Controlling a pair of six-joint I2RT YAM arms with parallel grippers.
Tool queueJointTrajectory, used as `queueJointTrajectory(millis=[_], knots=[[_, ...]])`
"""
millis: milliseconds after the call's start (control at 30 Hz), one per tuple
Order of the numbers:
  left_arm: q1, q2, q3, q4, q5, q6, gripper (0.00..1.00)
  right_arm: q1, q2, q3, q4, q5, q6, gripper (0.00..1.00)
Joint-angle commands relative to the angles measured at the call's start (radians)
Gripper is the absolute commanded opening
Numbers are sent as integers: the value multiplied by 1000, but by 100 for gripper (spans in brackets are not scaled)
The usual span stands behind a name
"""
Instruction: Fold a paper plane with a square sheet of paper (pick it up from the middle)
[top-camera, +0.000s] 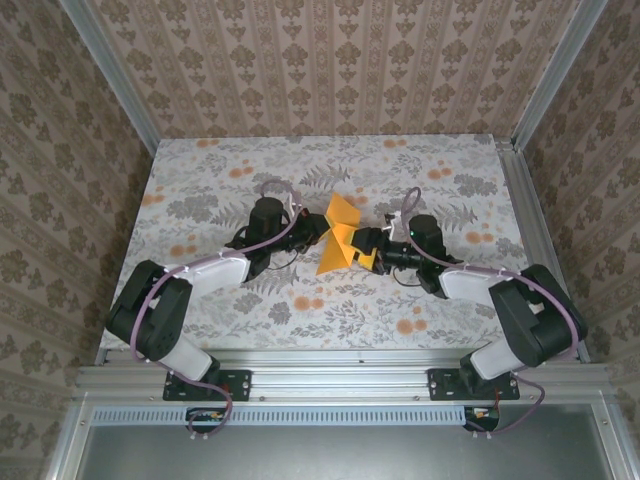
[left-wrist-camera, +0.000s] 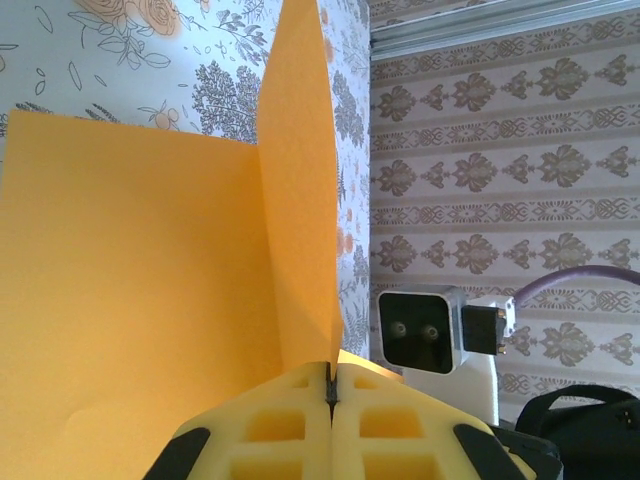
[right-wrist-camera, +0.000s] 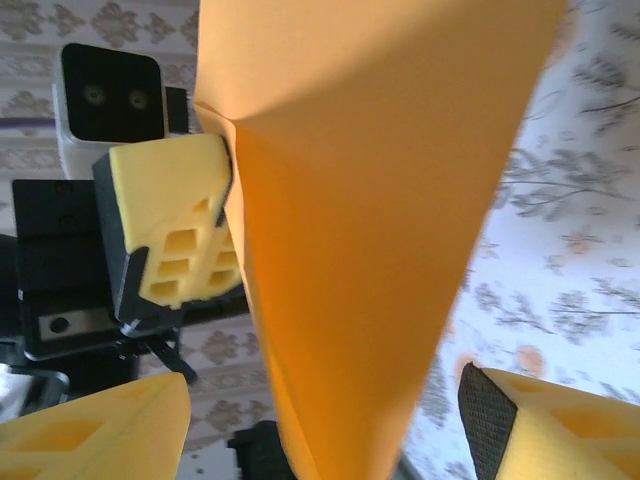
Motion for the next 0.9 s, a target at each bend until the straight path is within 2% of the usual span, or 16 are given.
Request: queueJointTrajectory(millis=[0, 100, 367, 867], knots=[[1, -3, 16, 37, 1, -16, 4, 23, 61, 2, 260, 26, 172, 74], [2, -5, 5, 35, 0, -13, 5, 24, 84, 3, 316, 27, 209, 72], [18, -22, -27, 27, 3, -1, 6, 17, 55, -5, 299, 32, 208, 62], [42, -51, -46, -4, 17, 27, 10, 7, 59, -1, 291, 19, 216, 32]])
